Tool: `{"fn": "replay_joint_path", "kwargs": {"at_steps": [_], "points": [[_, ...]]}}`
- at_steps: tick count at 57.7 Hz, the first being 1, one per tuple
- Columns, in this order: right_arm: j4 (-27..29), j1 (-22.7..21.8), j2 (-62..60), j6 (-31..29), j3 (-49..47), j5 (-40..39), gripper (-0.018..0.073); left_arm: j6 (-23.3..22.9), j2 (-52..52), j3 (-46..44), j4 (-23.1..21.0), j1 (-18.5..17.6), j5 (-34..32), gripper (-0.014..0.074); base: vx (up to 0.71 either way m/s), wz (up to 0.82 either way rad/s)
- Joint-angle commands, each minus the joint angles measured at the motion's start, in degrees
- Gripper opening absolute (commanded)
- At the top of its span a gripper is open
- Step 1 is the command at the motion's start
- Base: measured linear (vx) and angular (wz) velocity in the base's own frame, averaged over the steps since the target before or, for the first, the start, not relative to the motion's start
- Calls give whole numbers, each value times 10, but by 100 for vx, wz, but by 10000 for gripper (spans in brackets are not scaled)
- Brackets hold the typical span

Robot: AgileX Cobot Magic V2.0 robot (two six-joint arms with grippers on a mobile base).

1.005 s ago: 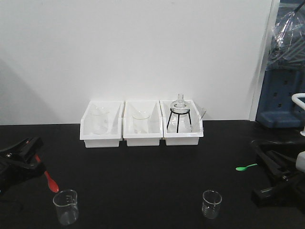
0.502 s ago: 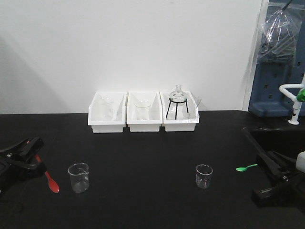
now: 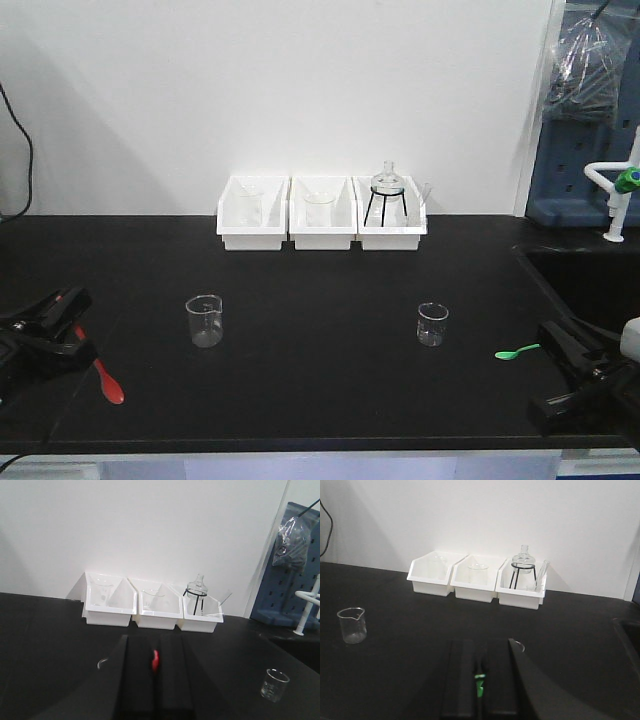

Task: Sort red and green spoons into left cabinet
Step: 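Drive away from the bench holding both spoons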

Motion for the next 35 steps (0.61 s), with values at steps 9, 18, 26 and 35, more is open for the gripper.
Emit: {"fn": "replay_joint_path", "kwargs": {"at_steps": [9, 18, 26, 35], "points": [[5, -2, -14, -2, -14, -44, -9, -3, -20, -14, -10, -2, -46, -6, -23, 7], [5, -2, -14, -2, -14, -43, -9, -3, -20, -14, -10, -2, -46, -6, -21, 10], [5, -2, -14, -2, -14, -43, -9, -3, -20, -14, -10, -2, -46, -6, -17, 19], [5, -2, -14, -2, -14, -43, -9, -3, -20, -14, -10, -2, -46, -6, -12, 34]]}}
